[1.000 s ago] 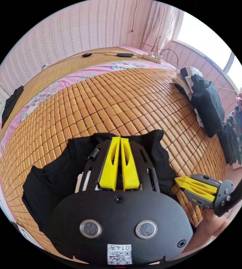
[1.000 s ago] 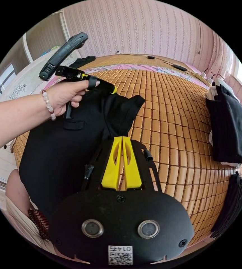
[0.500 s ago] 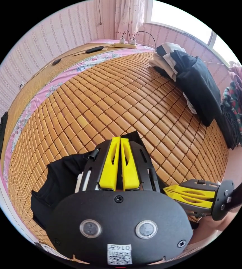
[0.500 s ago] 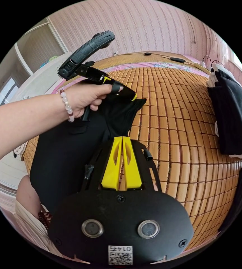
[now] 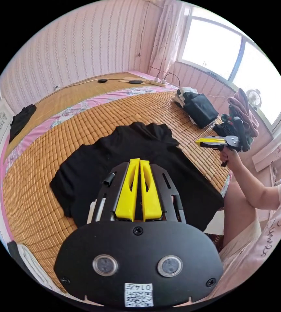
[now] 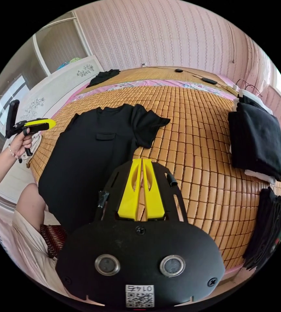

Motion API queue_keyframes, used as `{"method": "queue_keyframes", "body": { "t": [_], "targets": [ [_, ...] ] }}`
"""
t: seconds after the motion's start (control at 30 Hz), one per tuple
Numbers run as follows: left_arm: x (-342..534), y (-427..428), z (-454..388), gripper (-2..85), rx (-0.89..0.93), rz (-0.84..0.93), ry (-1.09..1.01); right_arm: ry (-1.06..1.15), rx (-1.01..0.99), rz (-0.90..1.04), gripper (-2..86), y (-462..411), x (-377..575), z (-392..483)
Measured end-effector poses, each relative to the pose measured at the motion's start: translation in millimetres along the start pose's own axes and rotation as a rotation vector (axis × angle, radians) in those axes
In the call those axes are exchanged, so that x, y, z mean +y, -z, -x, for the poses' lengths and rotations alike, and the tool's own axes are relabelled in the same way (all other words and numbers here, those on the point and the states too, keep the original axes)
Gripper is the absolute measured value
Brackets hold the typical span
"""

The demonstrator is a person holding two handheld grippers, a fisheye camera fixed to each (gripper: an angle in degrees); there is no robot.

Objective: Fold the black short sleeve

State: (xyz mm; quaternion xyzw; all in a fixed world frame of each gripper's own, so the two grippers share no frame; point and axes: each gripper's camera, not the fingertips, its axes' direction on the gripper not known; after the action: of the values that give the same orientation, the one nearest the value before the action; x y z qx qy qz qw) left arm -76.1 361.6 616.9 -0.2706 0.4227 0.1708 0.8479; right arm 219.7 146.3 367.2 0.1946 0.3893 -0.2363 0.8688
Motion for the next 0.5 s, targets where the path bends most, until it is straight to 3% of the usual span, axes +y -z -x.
{"method": "queue_keyframes", "body": {
  "t": [0.23,0.5],
  "targets": [
    [167,73,81,-1.0,-0.004,-0.048,0.460,0.177,-0.201,0.125,0.2,-27,7,111],
    [225,90,133,-1.0,0.050,-0.156,0.581,0.414,-0.183,0.208,2.3,-44,-100,227]
  ]
}}
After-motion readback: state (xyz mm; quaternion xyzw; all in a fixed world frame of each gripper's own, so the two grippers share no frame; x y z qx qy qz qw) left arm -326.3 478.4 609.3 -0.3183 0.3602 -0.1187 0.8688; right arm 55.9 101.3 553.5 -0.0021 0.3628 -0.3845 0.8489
